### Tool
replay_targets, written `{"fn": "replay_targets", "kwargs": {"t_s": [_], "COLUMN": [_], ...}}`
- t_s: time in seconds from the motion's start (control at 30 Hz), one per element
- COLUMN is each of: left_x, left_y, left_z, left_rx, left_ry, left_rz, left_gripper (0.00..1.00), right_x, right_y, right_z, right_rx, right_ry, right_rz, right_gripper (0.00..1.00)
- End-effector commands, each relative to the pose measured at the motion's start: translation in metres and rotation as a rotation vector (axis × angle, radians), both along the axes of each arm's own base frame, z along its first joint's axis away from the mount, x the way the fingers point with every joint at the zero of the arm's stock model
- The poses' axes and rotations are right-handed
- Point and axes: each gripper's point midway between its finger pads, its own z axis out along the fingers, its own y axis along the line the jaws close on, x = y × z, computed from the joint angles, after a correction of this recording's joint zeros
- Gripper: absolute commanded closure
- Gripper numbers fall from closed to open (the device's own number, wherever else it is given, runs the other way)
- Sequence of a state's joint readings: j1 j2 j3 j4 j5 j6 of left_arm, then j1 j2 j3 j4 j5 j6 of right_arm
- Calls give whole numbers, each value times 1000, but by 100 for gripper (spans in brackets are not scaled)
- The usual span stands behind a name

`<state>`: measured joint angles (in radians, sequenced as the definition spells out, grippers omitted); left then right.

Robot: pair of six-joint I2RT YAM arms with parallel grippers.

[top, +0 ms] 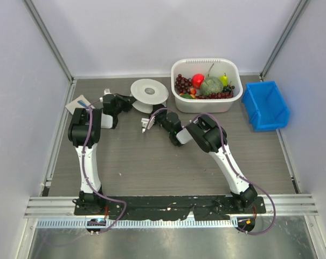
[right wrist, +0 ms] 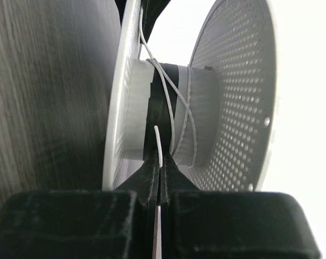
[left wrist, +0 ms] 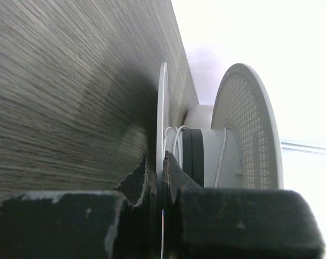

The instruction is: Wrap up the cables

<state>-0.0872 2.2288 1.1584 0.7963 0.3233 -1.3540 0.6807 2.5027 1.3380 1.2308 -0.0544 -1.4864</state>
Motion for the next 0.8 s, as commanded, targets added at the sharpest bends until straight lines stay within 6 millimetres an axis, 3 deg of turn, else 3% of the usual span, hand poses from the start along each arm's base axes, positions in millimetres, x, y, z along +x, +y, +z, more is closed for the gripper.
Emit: {"fn": "replay_targets", "kwargs": {"t_s": [0.0,0.13,0.3,0.47,0.53,0.63,0.77], "left_x": [3,2,3,3,0,-6,-18], "left_y": [-3,-2,0,2,4,8,17], "left_z": [-16,-28,-35,-38,-40,-38,-34], "left_rx": [32,49,62,59,63,74,97], "left_ry": [21,65,96,123,140,170,212], "left_rz": [10,18,19,32,44,60,86], "left_gripper": [96,94,77,71,64,46,39], "right_x": [7,10,13,15,15,15,13], "right_y": [7,5,1,-2,-2,-1,0], "right_z": [23,16,12,11,11,11,9], "right_rx": [28,19,7,-2,-4,-7,-18], "right_ry": [-124,-124,-126,-126,-126,-133,-136], "right_rz": [27,28,26,22,23,30,42], "right_gripper": [99,99,99,99,99,98,97]}}
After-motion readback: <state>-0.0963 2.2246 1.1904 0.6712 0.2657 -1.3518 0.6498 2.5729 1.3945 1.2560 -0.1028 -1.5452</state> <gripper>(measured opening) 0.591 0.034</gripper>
